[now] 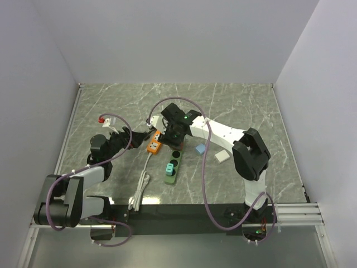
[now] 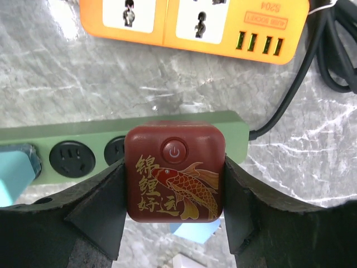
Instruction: Insert the plug
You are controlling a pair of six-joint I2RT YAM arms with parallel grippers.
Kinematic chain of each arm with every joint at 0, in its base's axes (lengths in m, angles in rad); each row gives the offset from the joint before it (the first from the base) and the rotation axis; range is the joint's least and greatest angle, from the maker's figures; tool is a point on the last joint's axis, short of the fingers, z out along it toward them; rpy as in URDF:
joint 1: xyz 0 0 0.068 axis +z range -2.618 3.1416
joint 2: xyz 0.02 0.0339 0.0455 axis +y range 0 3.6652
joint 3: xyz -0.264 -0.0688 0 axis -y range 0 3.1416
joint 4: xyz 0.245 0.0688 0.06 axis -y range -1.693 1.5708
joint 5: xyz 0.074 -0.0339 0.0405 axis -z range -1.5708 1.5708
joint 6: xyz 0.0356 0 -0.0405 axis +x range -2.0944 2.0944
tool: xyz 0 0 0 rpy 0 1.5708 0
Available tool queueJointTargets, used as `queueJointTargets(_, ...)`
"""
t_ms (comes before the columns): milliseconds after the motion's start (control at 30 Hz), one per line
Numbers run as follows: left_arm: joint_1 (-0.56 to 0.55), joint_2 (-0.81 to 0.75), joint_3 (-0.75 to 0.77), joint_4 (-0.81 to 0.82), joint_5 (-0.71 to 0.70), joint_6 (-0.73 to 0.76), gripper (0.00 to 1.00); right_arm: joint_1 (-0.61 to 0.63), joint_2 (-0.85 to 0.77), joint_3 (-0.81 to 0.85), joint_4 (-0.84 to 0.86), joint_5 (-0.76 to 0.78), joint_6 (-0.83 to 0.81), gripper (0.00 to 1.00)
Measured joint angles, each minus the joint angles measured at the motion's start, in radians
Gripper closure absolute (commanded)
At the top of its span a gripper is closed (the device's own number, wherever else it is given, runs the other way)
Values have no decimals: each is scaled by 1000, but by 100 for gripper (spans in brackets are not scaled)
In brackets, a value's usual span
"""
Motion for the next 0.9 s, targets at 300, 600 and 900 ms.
queueJointTargets(300, 0, -8, -1, 5, 3, 0, 5, 0, -56, -130, 159, -18, 28, 100)
queueJointTargets(600, 0, -9, -4, 18, 6, 0, 5, -12, -144, -272, 328, -34, 74, 100)
queueJointTargets(900, 0, -34, -16, 26, 16, -1, 5, -37, -195, -365, 453, -79, 114, 100)
